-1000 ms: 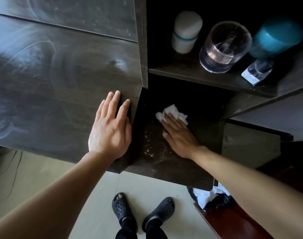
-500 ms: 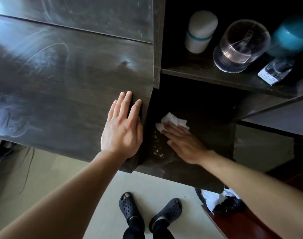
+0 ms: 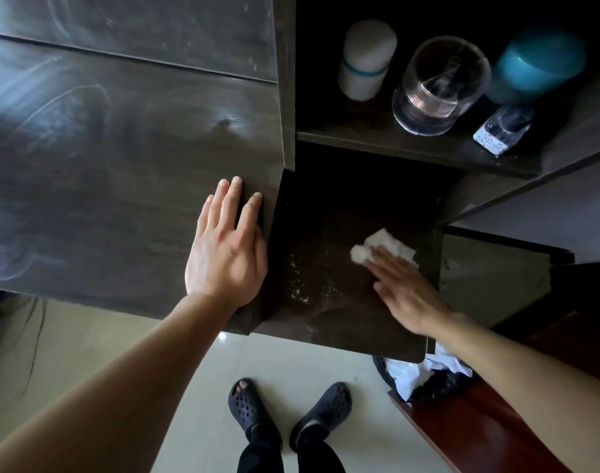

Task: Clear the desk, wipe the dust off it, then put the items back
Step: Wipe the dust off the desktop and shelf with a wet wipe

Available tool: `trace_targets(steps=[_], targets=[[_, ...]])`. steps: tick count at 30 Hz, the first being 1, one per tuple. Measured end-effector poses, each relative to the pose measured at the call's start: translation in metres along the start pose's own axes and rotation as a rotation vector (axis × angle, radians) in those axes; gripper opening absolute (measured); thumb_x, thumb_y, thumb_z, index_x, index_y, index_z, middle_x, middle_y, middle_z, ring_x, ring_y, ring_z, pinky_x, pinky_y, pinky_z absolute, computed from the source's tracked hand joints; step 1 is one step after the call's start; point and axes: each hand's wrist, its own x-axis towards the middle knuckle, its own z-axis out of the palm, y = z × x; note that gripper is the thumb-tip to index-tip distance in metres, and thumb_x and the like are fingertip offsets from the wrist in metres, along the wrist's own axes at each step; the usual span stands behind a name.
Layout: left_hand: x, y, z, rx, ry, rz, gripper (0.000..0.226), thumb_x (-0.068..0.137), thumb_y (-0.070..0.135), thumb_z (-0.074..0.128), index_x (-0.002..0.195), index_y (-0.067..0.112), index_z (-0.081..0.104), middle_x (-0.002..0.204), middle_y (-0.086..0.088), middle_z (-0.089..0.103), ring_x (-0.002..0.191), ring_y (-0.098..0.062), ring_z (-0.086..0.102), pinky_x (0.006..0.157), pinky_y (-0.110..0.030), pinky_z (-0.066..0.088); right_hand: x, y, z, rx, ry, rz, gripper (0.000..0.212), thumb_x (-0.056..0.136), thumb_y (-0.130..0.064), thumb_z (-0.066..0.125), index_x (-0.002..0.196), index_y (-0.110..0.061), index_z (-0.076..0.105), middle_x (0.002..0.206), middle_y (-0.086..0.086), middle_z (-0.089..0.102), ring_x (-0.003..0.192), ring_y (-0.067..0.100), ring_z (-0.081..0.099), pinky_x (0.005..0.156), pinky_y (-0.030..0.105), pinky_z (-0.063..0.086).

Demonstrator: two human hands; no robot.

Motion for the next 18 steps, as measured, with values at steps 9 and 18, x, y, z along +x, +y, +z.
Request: trace_targets(steps=[9,18], targets=[[-0.001,-0.002,0.001,0.006,-0.001,0.011,0.051,0.088,0.019,0.036,0.135,0.002,0.045,0.148,-0.025,0.032,0.141,-0.04,0.023,0.117,-0.048,0.019,-0.063,-0.09,0.061,0.073,0.051,-0.056,0.051,0.101,-0.034,0.022,0.147,-0.012,0.025,0.156,0.003,0.018,0.145,0.015,0.011,0.118,0.034,0.01],[-0.001,-0.004,0.003,0.008,0.009,0.016,0.051,0.088,0.02,0.034,0.135,0.002,0.044,0.148,-0.025,0.031,0.14,-0.04,0.022,0.117,-0.046,0.017,-0.018,-0.137,0.071,0.118,0.22,0.374,0.058,0.097,-0.032,0.03,0.15,-0.014,0.015,0.158,0.002,0.002,0.146,0.017,-0.001,0.118,0.035,0.004]])
